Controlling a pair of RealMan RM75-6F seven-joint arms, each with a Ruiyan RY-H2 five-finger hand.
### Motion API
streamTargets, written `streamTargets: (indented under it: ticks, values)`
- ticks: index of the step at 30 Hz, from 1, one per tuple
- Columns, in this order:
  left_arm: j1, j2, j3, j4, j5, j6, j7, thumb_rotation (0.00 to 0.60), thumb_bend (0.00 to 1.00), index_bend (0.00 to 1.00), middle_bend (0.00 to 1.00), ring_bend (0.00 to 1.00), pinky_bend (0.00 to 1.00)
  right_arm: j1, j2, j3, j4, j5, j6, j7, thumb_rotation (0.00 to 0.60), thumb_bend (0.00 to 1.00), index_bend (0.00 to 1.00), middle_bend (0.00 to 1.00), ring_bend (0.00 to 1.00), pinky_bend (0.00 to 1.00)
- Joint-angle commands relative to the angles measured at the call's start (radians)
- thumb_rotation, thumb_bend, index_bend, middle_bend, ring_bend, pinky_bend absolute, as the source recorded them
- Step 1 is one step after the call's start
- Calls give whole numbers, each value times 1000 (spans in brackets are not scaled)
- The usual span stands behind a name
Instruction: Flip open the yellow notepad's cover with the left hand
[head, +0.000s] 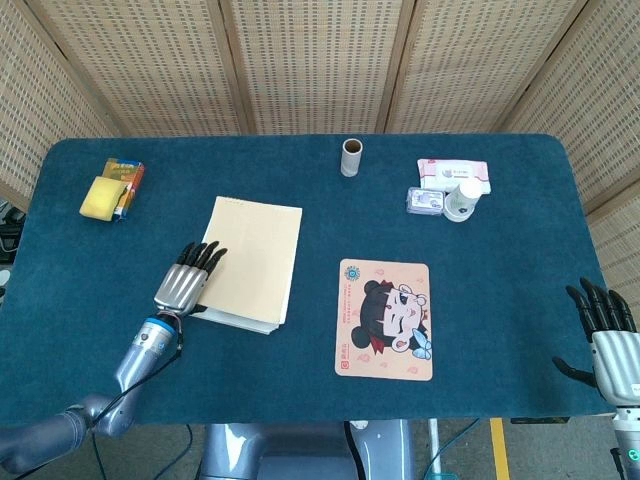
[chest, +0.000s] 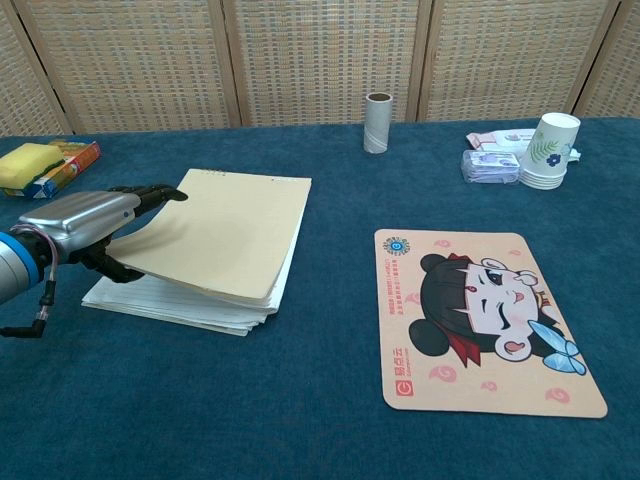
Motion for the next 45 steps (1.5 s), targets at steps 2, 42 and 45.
streamTargets:
  ticks: [2, 42, 45]
  values:
    - [-23, -1, -19, -7, -16, -14, 16, 600, 453, 53, 0, 0, 0, 0, 1, 1, 0, 2, 0, 4, 600, 0, 0, 0, 0, 0]
    - [135, 275, 329, -224, 425, 372, -211, 600, 535, 716, 619, 495, 501, -2, 4, -6, -8, -9, 5, 6, 600, 0, 0, 0, 0, 0]
    - [152, 300, 356, -248, 460, 402, -226, 600, 535, 717, 619, 495, 501, -1, 3, -7, -8, -11, 5, 4, 600, 0, 0, 0, 0, 0]
